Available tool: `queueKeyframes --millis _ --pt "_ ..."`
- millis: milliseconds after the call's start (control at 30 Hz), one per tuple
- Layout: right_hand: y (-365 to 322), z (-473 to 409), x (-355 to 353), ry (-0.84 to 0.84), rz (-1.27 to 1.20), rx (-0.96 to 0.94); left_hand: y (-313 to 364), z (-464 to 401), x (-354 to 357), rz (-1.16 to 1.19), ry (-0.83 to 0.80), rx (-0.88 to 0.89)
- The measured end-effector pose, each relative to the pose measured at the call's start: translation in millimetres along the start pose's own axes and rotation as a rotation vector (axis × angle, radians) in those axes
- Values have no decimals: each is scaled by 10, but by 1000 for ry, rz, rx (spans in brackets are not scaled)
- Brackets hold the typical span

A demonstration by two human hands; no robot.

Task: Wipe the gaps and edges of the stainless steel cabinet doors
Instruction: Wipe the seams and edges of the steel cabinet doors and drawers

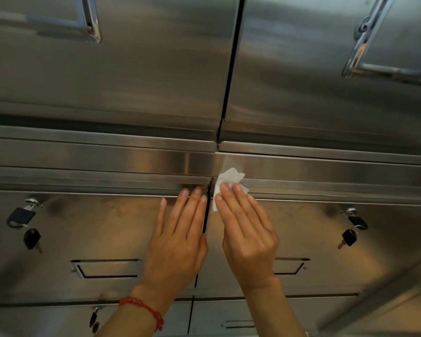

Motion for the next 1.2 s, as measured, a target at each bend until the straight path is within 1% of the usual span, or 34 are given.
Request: queueKeyframes --millis 300,433,667,867,1067,1200 --pt "90 27 -39 -9 2 13 4 4 -14 -3 0 -4" --pt "-5 -30 -2 -13 -27 -23 7 3 -16 -4 0 -9" --pt "152 27 -83 -23 30 -29 0 5 -4 -18 -34 -10" --pt "109 -15 -66 -23 22 -58 11 3 -1 -22 -28 -13" --pt "276 62 -148 -16 45 0 15 2 -1 -28 -26 -13" --pt "218 33 -121 -5 24 -3 18 4 7 -31 -23 -19"
Point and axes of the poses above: each hand's wrist, its own z-axis away from the middle knuckle, its own x-axis out of the palm, y = z × x, the point moved 8 cm from there along -z, towards the middle knuckle, and after that the axes turned 13 degrees about -y, right-handed, at the moved point
